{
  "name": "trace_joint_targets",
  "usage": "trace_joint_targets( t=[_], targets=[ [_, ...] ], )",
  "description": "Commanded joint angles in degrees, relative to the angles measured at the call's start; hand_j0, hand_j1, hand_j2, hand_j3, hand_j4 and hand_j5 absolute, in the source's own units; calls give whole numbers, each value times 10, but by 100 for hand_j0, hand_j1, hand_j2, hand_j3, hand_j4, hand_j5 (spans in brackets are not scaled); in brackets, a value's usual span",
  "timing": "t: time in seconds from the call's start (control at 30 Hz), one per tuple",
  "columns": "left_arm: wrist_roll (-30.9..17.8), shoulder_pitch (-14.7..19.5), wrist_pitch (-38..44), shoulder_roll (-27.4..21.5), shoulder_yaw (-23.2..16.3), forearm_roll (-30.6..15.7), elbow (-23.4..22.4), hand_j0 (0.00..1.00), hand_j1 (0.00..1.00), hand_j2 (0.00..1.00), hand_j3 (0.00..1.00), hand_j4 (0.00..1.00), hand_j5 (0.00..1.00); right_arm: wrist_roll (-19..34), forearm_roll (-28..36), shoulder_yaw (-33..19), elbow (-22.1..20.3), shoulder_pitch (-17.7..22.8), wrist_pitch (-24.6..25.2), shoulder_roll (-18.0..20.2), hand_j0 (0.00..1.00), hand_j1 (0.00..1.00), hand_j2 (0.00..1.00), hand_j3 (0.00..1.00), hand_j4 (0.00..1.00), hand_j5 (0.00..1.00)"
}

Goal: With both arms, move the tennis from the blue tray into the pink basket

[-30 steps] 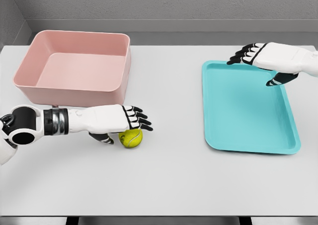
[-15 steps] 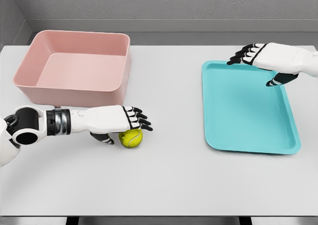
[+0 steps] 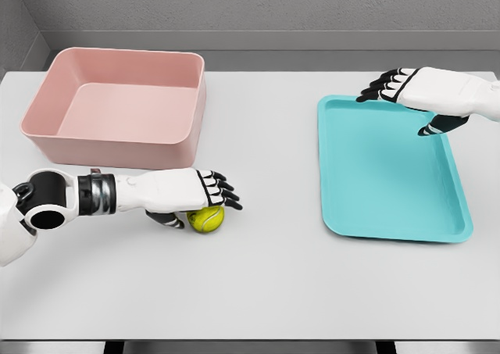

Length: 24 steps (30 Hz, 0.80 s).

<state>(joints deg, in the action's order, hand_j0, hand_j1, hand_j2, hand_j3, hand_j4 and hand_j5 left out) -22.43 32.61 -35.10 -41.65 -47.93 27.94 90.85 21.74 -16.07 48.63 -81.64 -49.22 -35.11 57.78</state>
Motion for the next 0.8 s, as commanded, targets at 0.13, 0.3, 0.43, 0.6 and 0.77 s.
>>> trace_joint_targets(
  t=[0.13,0.3,0.43,0.6,0.77],
  targets=[
    [0,-1,1,0,0,-2,-1,76,76,76,76,76,76,0,3,0,0,0,1,1,100,100,100,100,100,100],
    [-1,-1,1,-1,0,-1,-1,55,55,55,55,55,55,0,3,0,0,0,1,1,100,100,100,100,100,100],
    [-1,-1,1,-2,1,-2,-1,44,44,44,44,44,44,0,3,0,0,0,1,1,100,100,100,100,100,100],
    [-1,-8,1,-5,5,-3,2,44,44,44,44,44,44,0,3,-1,0,0,1,1,100,100,100,100,100,100],
    [1,-9,1,-12,23,-11,42,44,44,44,44,44,44,0,3,-1,0,0,1,1,100,100,100,100,100,100]
  ],
)
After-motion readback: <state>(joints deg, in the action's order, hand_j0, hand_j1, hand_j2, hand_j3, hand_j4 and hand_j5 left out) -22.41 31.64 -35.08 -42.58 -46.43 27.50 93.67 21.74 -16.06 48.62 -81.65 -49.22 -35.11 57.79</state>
